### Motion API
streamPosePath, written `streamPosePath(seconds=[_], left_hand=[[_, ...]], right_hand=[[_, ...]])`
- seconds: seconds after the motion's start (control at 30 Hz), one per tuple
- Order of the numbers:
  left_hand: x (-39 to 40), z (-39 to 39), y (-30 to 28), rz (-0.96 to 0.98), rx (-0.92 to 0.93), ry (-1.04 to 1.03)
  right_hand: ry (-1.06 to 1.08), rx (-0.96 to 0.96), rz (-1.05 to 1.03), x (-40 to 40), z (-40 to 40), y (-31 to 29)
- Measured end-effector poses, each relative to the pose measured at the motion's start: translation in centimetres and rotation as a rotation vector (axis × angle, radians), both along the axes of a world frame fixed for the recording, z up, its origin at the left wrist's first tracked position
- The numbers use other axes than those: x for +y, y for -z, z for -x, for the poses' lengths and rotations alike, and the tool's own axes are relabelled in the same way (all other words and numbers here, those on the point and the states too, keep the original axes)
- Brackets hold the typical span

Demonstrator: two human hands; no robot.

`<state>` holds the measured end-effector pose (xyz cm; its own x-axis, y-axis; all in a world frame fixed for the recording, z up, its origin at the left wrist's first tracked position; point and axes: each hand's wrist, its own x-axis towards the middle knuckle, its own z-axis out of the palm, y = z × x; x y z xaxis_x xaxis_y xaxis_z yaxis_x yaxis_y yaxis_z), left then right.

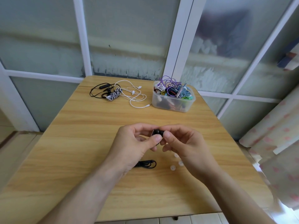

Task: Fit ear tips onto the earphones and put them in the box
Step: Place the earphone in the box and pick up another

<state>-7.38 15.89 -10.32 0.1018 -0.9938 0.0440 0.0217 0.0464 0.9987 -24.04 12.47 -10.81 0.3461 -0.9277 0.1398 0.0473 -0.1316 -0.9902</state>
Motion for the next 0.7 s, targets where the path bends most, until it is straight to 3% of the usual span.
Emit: streamPosePath(seconds=[0.23,0.7], left_hand=[[0.01,-0.33,-0.04,0.000,-0.012,0.081],[-0.59,-0.18,0.51,0.010,0.094,0.056]], right_hand=[[-0.009,-0.072,-0.096,-0.27,0.02,0.38],[-0.074,-0.066,-0.086,-0.39,0.63,0.19]])
